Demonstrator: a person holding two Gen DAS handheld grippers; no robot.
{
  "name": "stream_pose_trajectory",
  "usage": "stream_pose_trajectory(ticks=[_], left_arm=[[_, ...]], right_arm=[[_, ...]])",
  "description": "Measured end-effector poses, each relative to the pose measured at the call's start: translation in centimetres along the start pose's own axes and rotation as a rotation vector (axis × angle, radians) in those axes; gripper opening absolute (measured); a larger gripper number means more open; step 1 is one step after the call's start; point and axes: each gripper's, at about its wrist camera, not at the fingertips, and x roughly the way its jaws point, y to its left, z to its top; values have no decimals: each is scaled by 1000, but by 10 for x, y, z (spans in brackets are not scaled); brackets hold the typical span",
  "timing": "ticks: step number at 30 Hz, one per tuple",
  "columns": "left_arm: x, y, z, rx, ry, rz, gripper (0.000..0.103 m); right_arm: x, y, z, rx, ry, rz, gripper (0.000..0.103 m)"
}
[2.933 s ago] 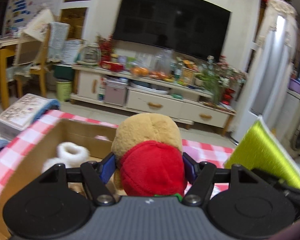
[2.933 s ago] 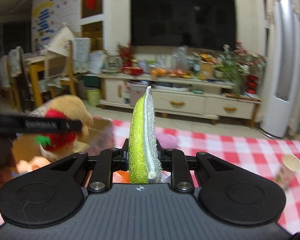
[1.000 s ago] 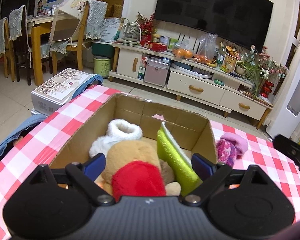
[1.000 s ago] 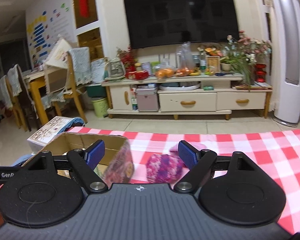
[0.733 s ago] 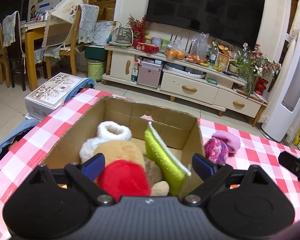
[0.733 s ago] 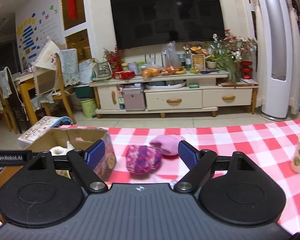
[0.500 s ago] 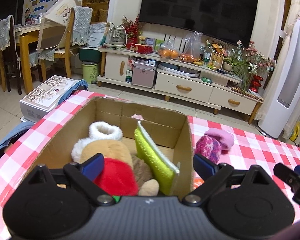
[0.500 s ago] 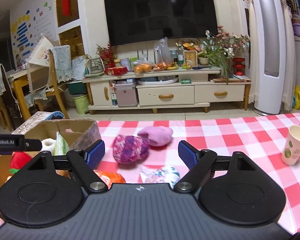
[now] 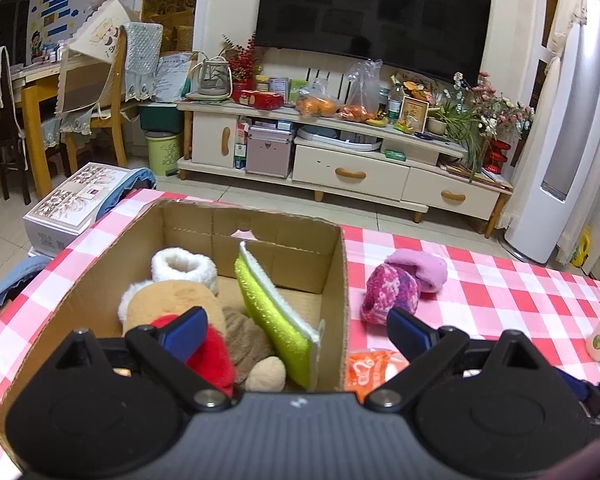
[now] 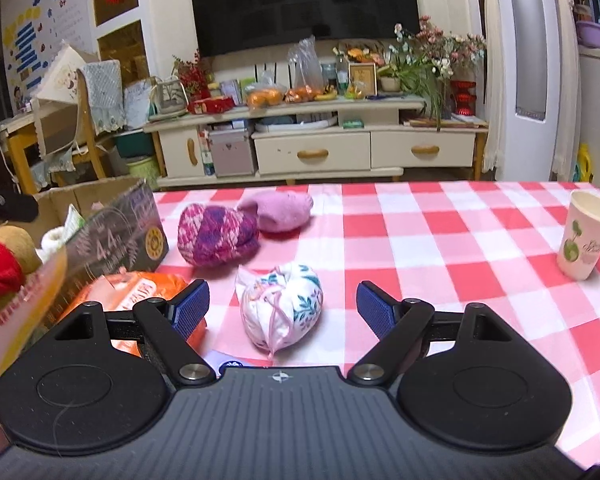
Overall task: Organize soft objects
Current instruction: 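Move both open tools back over the table toward the remaining items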
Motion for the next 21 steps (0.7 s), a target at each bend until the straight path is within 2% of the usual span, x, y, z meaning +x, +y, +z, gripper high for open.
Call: stream_pose_trajectory(ticks=[6, 14, 17, 21], left_arm=[[1, -8, -1, 29, -5, -7, 96], [1, -19, -3, 58, -13, -32, 96], [1, -24, -3, 74, -18, -41, 97], [3, -29, -5, 82, -20, -50, 97]], right_arm=[[37, -6, -4, 23, 63, 38, 101], [80, -9, -2, 67, 107, 56, 101], [84, -11, -5, 74, 107, 57, 100], [85, -20, -13, 82, 107, 68, 93]])
